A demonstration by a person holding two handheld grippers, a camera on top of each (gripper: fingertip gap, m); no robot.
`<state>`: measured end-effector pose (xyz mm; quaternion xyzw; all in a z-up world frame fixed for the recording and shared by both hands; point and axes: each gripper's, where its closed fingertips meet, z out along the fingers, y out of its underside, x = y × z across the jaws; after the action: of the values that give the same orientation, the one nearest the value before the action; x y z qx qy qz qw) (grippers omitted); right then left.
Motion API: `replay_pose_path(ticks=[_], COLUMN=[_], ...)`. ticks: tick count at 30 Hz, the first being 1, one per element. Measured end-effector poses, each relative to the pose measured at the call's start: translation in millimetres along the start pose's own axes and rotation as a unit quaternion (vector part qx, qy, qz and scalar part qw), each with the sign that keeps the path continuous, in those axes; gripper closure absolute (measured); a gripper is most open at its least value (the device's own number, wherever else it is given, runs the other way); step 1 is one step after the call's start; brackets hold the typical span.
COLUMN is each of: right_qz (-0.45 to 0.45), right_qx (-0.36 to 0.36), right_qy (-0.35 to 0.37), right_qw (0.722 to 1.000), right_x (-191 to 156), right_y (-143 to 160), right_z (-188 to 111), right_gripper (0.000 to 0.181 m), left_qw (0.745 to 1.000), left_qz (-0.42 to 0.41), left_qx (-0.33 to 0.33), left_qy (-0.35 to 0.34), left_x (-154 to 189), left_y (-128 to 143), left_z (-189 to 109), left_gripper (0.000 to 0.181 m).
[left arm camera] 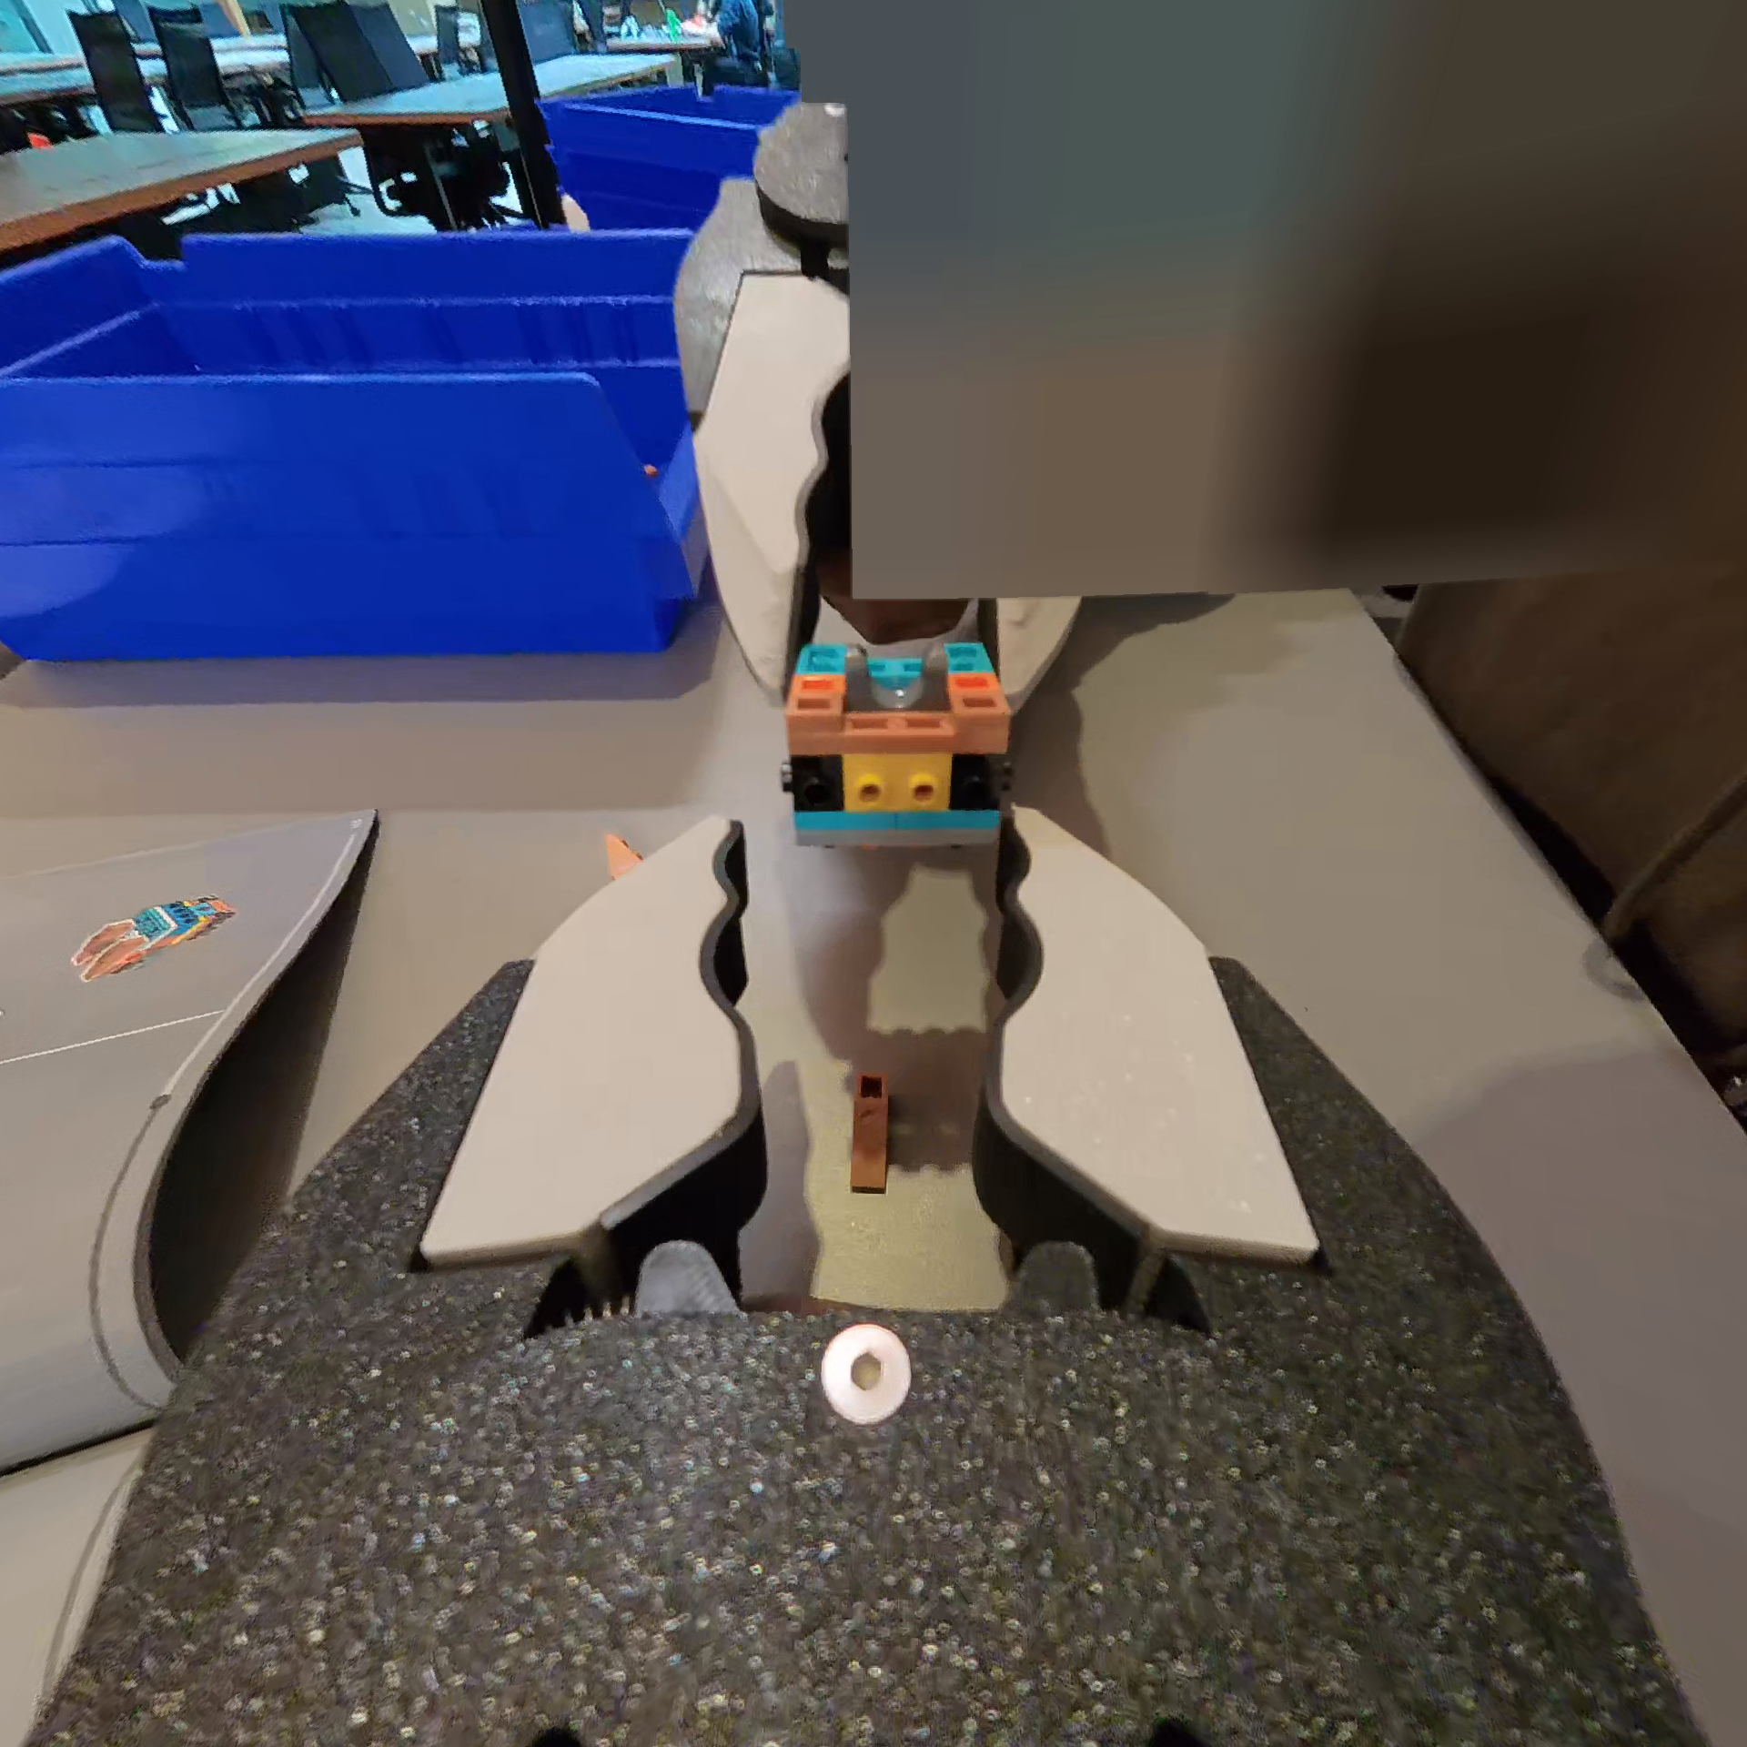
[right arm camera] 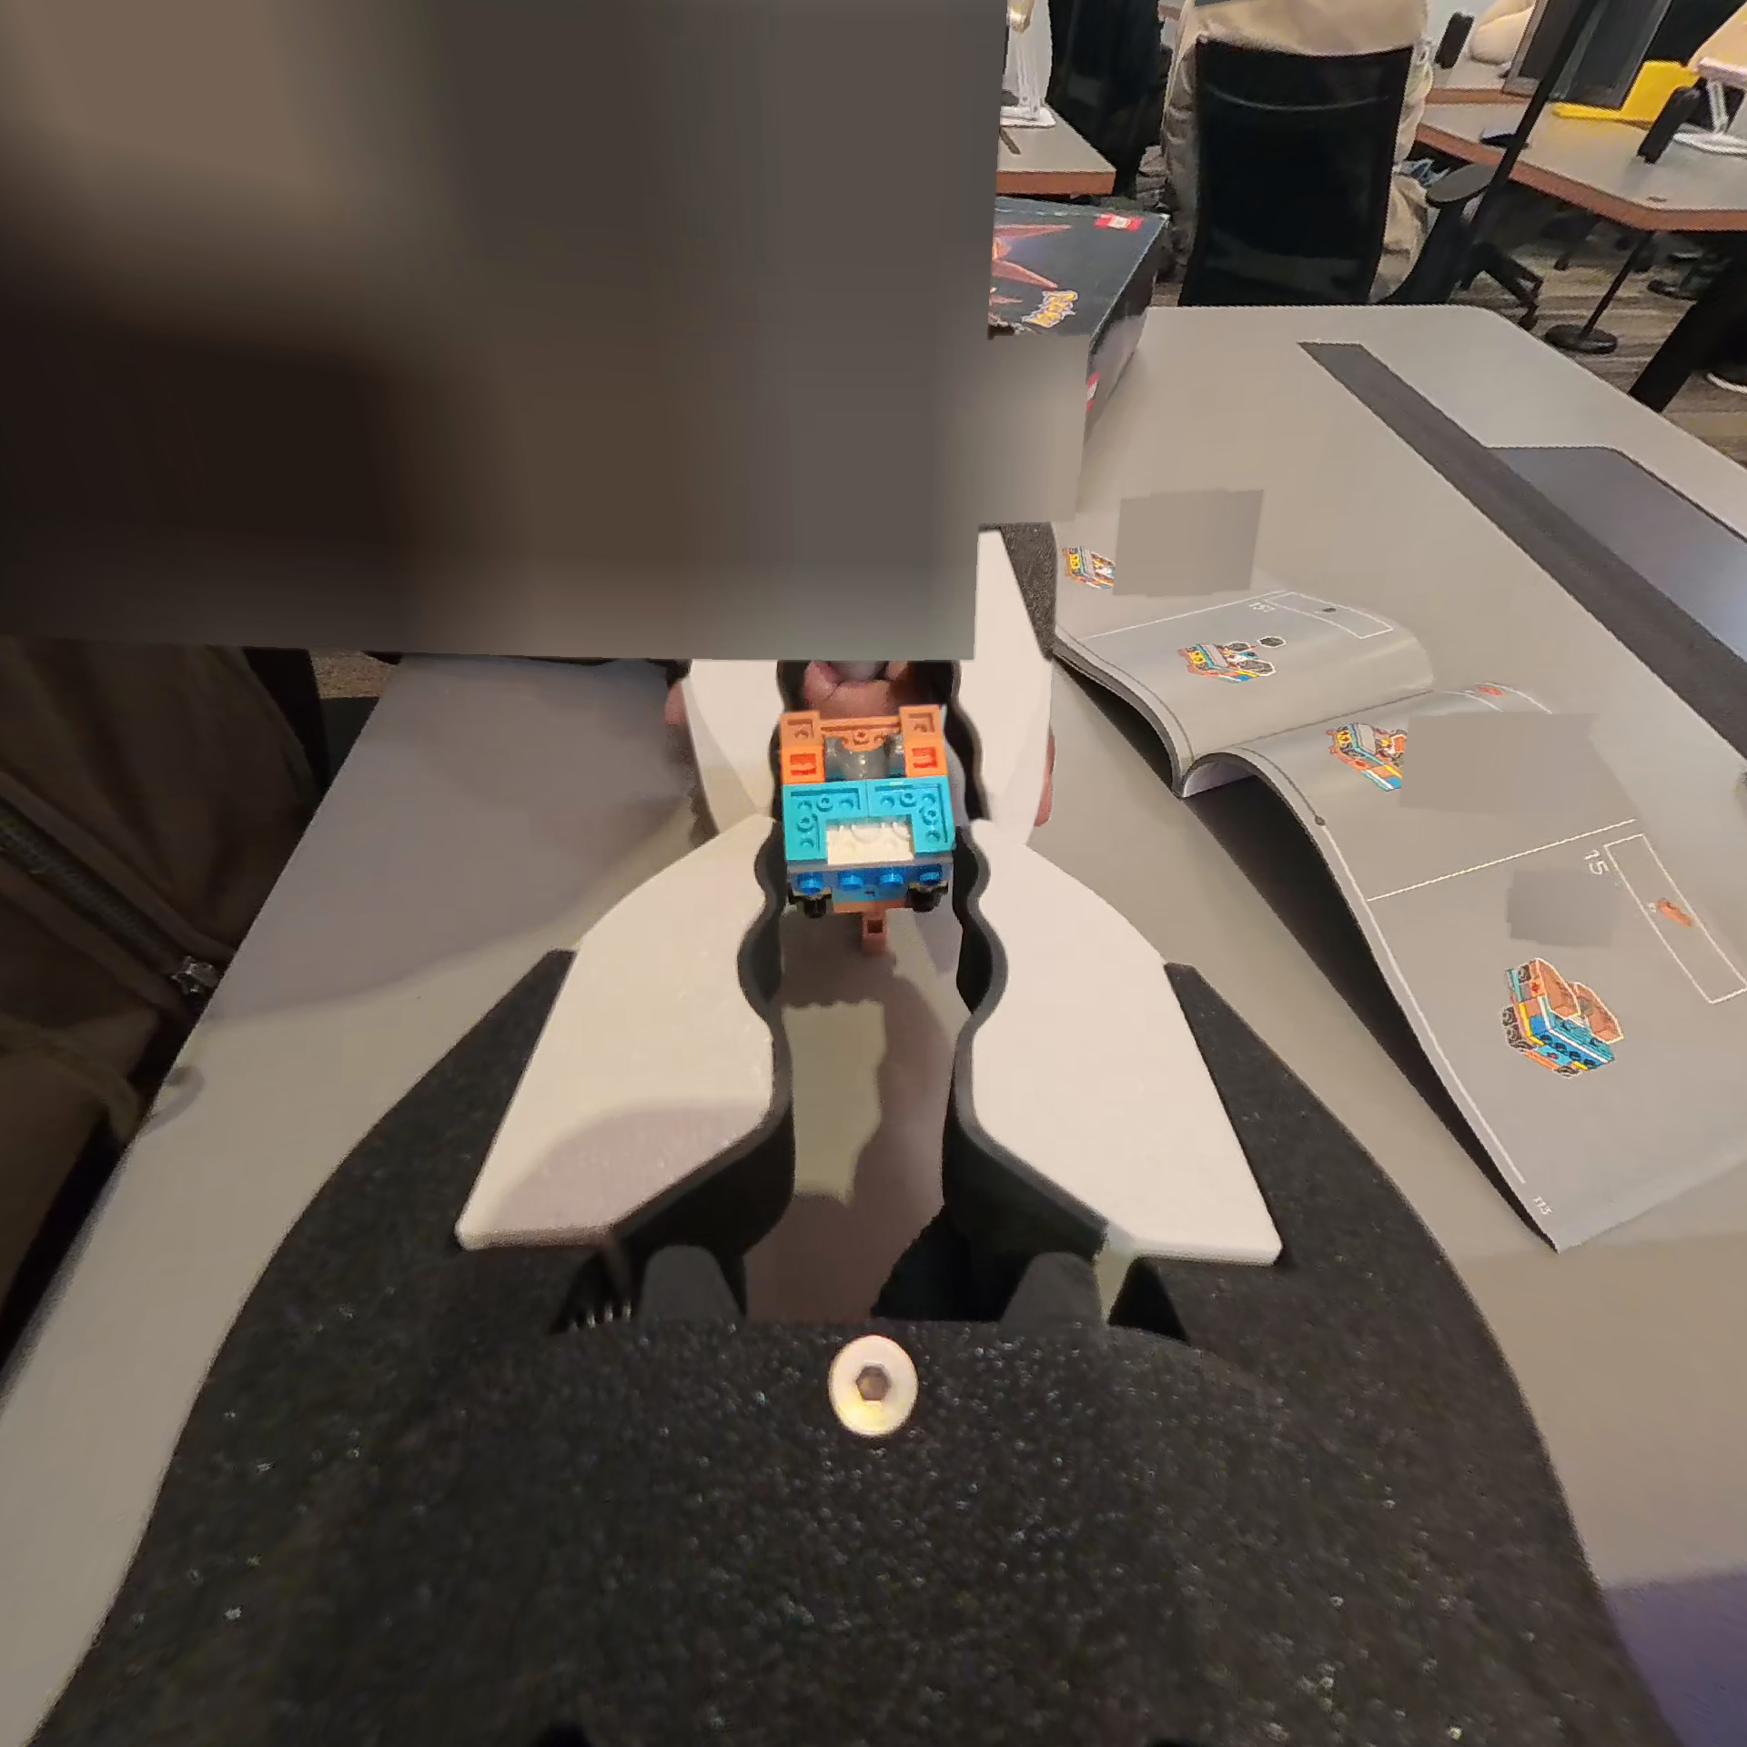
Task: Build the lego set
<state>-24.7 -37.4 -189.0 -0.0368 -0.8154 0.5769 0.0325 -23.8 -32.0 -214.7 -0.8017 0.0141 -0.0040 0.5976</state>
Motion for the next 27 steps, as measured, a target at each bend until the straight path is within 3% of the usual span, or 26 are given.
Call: replay_pose_path(ticks=[27], right_qz=[0.010], right_qx=[0.024], right_qy=[0.008], right_qw=[1.000], right_x=[2.7], right_y=[-6.3], right_z=[-0.4], right_gripper=[0.148], left_qw=[0.997], left_qz=[-0.029], left_qx=[0.069], left_qy=[0.010], left_x=[0.9], left_y=[-16.2], left_z=[-0.3], left_gripper=[0.143])
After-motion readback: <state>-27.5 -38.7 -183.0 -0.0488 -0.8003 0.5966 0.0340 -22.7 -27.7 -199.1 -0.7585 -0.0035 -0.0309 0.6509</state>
